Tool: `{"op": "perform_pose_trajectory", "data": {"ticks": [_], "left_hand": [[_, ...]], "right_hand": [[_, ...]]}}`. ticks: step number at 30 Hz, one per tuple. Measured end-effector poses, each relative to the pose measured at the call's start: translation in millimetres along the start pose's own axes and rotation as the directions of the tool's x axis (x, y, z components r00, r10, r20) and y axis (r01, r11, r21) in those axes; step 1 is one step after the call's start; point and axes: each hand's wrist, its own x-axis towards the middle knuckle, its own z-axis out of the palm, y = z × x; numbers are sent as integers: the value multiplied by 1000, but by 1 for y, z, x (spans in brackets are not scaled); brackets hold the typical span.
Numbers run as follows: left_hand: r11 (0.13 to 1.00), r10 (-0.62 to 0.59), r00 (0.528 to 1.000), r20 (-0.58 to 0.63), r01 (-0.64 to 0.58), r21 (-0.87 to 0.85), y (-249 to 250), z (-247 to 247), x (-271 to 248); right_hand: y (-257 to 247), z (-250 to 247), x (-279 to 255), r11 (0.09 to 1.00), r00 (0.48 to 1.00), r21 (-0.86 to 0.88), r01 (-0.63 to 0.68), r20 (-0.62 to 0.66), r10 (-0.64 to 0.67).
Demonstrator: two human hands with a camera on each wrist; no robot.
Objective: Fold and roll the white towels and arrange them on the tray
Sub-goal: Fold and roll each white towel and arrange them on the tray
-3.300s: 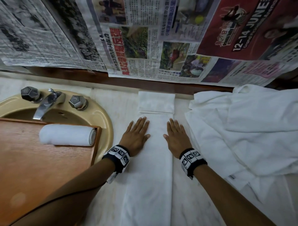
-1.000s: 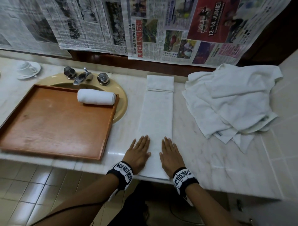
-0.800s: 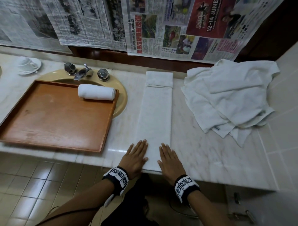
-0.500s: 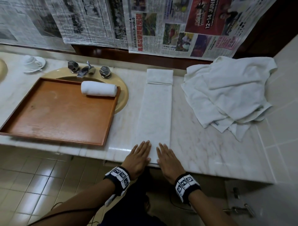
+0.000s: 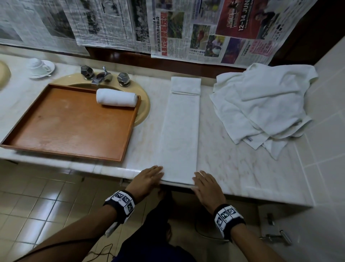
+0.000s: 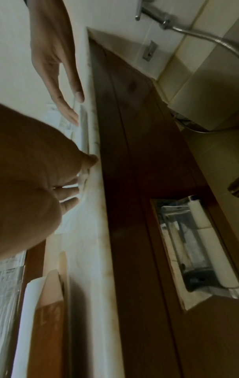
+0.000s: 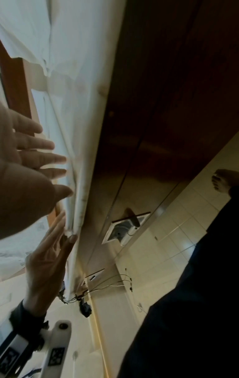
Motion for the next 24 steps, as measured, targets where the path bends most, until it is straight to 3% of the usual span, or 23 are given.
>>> {"op": "perform_pose_trajectory", "data": {"ticks": [2,5,9,15,17,20,24], "left_hand": [[999,-19,999,-35,17,-38,0,-7,7],[995,-49,999,14,50,-86,-2,-16,17],[988,-64,992,107,79,-133,-5,-27,29],[998,33,984,177,-23,-55,-14,-30,35],[999,26,982,185,-17,-50,-14,-31,33],[994,-59,979,194,77,-83,-13,-32,34],[957,-201,964,173,231,-178,-12,-32,44]], "right_hand": [[-3,-9,8,994,998,111,-14,-53,20],[-6,-14,21,962,994,256,-95,70,79],[1,-17,32,951,983,271,-150,147,113],[2,-24,45,953,947,185,-239,263,186],[4,-28,45,924,948,267,-272,239,210],[4,-32,42,862,938,375,-342,197,286],[3,-37,44,743,877,466,-481,235,420]]}}
